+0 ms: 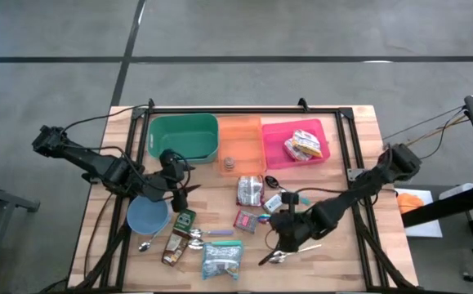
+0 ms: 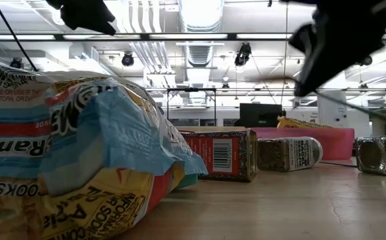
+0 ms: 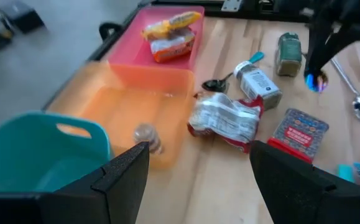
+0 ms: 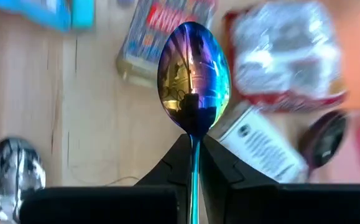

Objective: Pick & Place Food Item
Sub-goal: Put the blue spoon into the green bin

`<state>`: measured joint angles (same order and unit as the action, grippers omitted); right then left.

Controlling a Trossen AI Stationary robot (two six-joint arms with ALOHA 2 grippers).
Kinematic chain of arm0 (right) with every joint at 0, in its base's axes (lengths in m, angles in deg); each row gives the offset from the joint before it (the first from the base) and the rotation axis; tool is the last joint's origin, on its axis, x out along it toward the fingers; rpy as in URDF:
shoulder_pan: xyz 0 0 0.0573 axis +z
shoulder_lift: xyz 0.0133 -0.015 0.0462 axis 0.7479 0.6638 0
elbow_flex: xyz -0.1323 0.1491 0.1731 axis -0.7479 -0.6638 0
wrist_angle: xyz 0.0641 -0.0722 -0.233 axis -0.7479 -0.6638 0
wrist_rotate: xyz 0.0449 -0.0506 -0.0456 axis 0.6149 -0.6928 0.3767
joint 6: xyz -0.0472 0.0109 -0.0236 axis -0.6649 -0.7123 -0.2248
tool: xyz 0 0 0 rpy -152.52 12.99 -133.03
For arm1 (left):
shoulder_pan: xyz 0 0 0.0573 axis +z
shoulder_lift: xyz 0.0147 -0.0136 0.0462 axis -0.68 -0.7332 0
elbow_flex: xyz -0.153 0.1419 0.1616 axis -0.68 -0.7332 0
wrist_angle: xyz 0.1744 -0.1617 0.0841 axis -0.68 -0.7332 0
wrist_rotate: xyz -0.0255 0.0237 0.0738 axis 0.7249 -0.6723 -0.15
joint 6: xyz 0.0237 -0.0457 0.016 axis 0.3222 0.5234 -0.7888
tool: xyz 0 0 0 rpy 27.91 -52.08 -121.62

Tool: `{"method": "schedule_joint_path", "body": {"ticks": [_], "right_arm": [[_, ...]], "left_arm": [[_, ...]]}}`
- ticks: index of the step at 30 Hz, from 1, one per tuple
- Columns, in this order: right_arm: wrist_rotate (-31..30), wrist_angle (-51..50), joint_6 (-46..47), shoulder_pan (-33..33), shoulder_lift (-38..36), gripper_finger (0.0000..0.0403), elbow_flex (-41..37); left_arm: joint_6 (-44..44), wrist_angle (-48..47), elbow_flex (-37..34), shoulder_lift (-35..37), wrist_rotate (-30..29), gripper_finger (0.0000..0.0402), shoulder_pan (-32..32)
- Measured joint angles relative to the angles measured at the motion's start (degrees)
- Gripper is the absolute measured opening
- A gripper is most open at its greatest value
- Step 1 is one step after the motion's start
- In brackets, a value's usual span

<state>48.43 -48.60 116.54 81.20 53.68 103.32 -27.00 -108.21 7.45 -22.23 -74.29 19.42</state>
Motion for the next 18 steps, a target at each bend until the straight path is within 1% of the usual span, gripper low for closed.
{"method": "schedule_joint_path", "body": {"ticks": [3, 6, 9, 13, 15, 18], "right_arm": [[-2.28, 2.59, -3.91, -1.46, -2.76, 0.0011, -0.21], [-2.77, 7.39, -10.66, -3.93, -4.68, 0.0011, -0.39], [-2.46, 12.57, -18.02, -6.91, -6.20, 0.0011, -0.44], [-1.97, 16.59, -26.33, -11.27, -8.09, 0.0011, -0.46], [-0.06, 18.02, -29.78, -13.74, -9.15, 0.0011, -0.55], [6.27, 21.84, -34.40, -17.77, -10.30, 0.0011, -0.57]], "left_arm": [[-3.91, 1.07, 0.00, 0.00, -0.34, 0.0279, 0.00], [-7.48, 2.89, 0.00, 0.00, -1.22, 0.0279, 0.00], [-10.53, 4.62, 0.01, 0.00, -3.51, 0.0279, 0.00], [-11.84, 5.54, 0.01, 0.02, -7.92, 0.0279, 0.14], [-12.08, 5.54, 0.01, 0.00, -9.33, 0.0279, 0.39], [-13.05, 5.57, 0.01, 0.02, -9.53, 0.0279, 1.35]]}}
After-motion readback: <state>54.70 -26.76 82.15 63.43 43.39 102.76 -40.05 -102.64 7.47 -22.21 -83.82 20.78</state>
